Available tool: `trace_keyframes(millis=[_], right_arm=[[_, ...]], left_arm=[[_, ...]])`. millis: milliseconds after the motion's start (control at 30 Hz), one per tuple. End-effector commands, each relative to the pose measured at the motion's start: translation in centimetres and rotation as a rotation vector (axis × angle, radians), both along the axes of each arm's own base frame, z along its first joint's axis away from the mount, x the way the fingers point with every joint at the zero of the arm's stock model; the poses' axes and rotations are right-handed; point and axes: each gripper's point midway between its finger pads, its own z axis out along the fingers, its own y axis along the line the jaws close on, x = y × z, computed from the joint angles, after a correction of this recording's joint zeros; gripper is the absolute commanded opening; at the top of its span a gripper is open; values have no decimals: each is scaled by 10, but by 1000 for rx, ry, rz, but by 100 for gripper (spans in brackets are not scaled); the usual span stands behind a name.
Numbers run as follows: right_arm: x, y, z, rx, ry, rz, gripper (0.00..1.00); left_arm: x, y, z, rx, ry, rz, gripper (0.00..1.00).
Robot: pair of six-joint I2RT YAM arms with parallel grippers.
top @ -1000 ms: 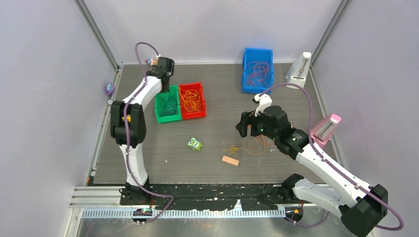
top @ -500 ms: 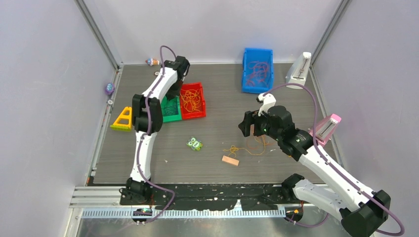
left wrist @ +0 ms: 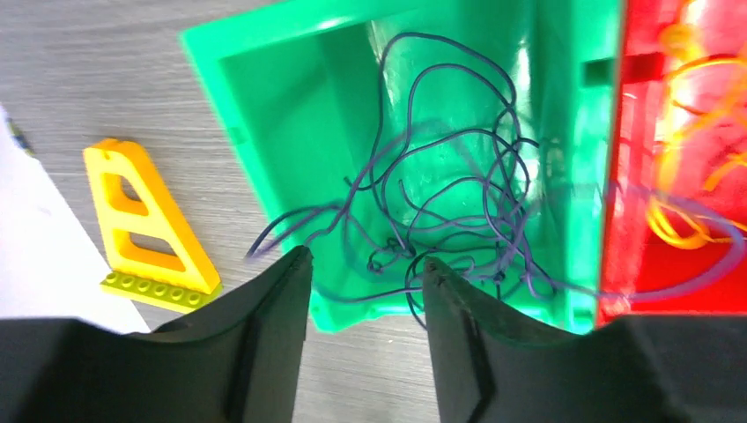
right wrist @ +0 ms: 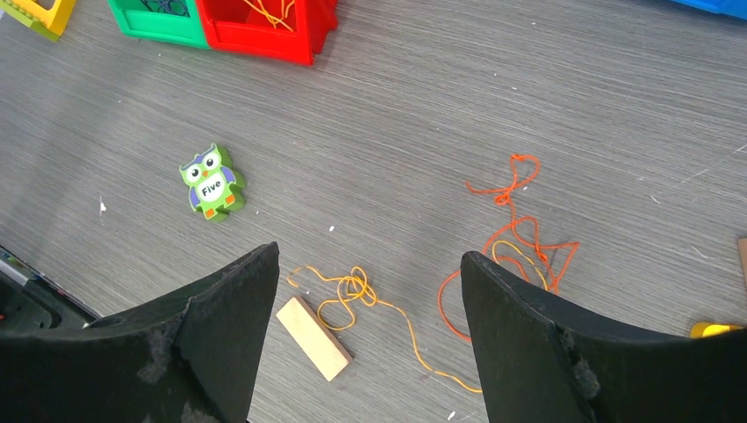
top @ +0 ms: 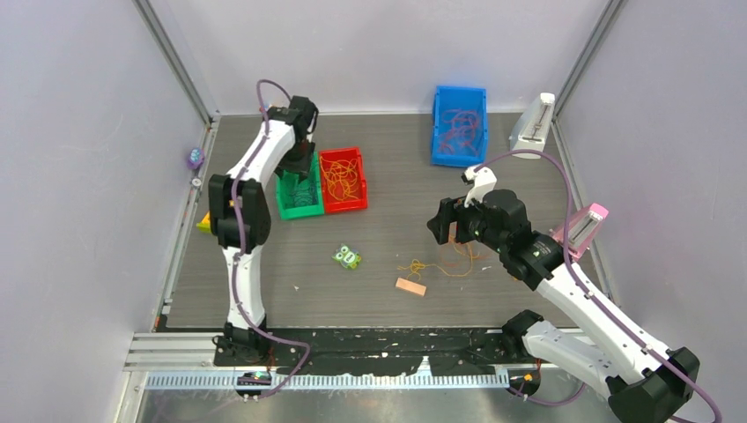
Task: Untangle the cables
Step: Place the cable in the bin.
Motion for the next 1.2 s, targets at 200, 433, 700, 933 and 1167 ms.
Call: trace_keyframes(millis=[200,433,700,933,1167], right_arm=[[2,6,9,28,-10,26,81],[1,5,8,31,-7,28,81],[-3,4,8,49,-5,28,81],[-7,-1,11,56,-18,16,81],[-8,-5,10,52,-15,5,81]], left_arm=[[5,-9,106,-137,-396,27,99],[-14,-35,123,-354,-509,48,87],[-12,-64,94,-496,-417,42,70],[17,-48,60,-407,-372,86,52],[38,-35,34,-403,-322,129,29]])
